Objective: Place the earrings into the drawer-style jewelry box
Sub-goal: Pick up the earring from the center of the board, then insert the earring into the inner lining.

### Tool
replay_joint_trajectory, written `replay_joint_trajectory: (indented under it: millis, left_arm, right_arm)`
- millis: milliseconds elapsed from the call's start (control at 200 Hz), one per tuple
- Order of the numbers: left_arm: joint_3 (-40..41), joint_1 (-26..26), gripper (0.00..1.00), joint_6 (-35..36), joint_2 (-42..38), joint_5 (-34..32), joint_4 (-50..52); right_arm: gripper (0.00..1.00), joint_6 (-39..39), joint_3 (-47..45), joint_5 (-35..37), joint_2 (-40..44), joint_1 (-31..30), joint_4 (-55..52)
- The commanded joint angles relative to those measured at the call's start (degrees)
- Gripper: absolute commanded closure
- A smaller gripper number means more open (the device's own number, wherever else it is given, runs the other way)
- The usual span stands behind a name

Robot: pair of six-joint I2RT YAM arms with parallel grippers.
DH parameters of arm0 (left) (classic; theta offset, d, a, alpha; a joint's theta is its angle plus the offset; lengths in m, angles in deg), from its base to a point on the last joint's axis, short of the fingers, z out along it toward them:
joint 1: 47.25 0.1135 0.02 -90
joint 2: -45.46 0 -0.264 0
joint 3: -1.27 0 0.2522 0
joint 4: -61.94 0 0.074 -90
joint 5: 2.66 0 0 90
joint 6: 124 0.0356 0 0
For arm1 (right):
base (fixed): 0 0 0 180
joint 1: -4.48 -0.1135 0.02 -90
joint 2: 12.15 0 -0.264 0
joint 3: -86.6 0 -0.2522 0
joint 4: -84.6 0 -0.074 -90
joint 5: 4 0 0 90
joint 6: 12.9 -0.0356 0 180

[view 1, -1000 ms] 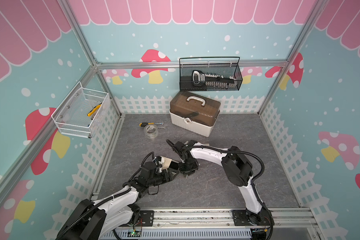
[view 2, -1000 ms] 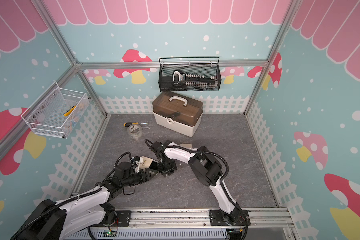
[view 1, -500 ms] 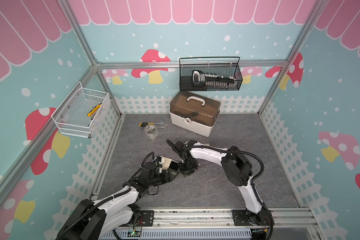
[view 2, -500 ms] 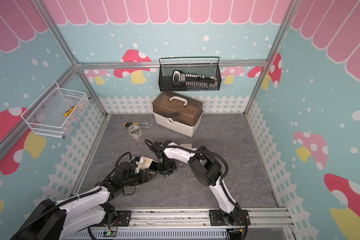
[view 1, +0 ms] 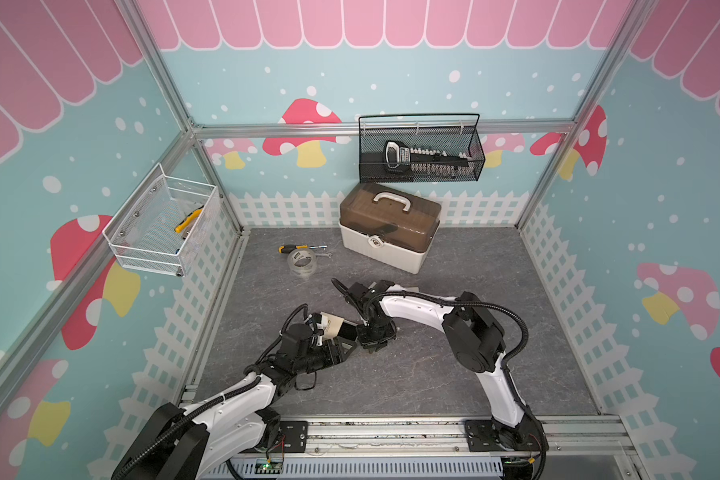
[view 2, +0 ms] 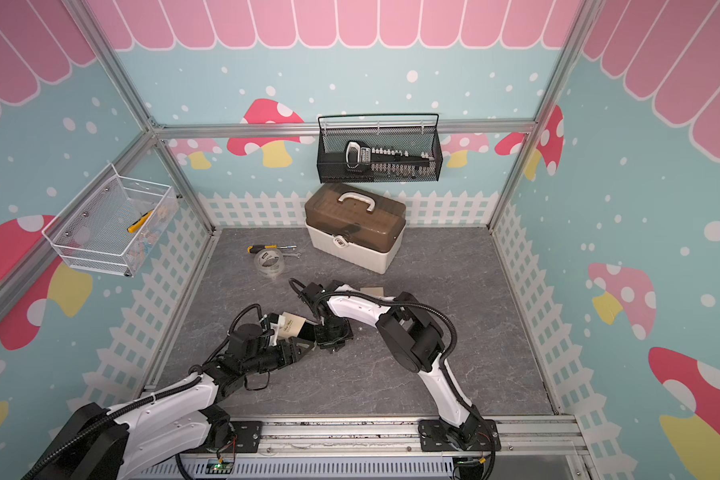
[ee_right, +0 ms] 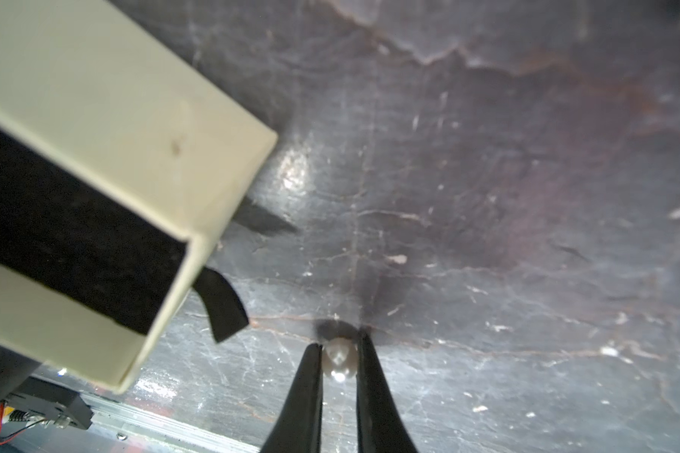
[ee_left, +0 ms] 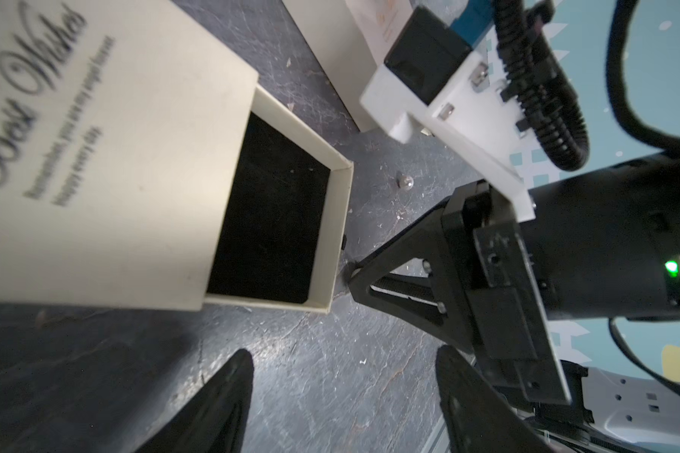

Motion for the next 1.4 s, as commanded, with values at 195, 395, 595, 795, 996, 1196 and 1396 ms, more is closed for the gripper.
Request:
replay_joint_trajectory:
  millis: [195, 395, 595, 795, 996, 1196, 1396]
  left_arm:
    - [-7.5, 3.2, 0.25, 5.1, -11.7, -9.9, 17.6]
    - [-9.6, 10.6, 0.25, 5.6, -8.7, -9.9, 17.6]
    - [-11.3, 11.7, 0.25, 5.2, -2.7, -14.2, 12.0]
    - [-13.8, 13.2, 0.25, 7.8, 3.6, -15.7, 8.9]
    - [-14.6, 16.3, 0.26, 9.8, 7.9, -13.3, 5.9]
    - [-13.4, 17.7, 0.28, 9.9, 11.9, -8.9, 1.0]
    - [-12.5, 18.0, 0.29, 10.4, 14.1, -6.5, -0.9]
  right_arm:
    - [0.93, 7.1, -8.7, 6.2, 16.2, -0.1, 7.8]
    - [1.00, 13.7, -17.6, 9.8, 27.3, -0.1, 21.7]
    - [1.00, 17.7, -22.0, 17.5, 34.8, 0.0, 33.5]
    - [1.00, 27.0, -26.1, 14.7, 34.5, 0.0, 46.0]
    - [1.00, 29.9, -27.0, 7.0, 31.5, 0.0, 50.3]
    - [1.00, 32.5, -28.7, 0.6, 26.7, 0.0, 55.3]
    - [1.00, 36.4, -30.8, -2.5, 23.7, 0.0, 59.5]
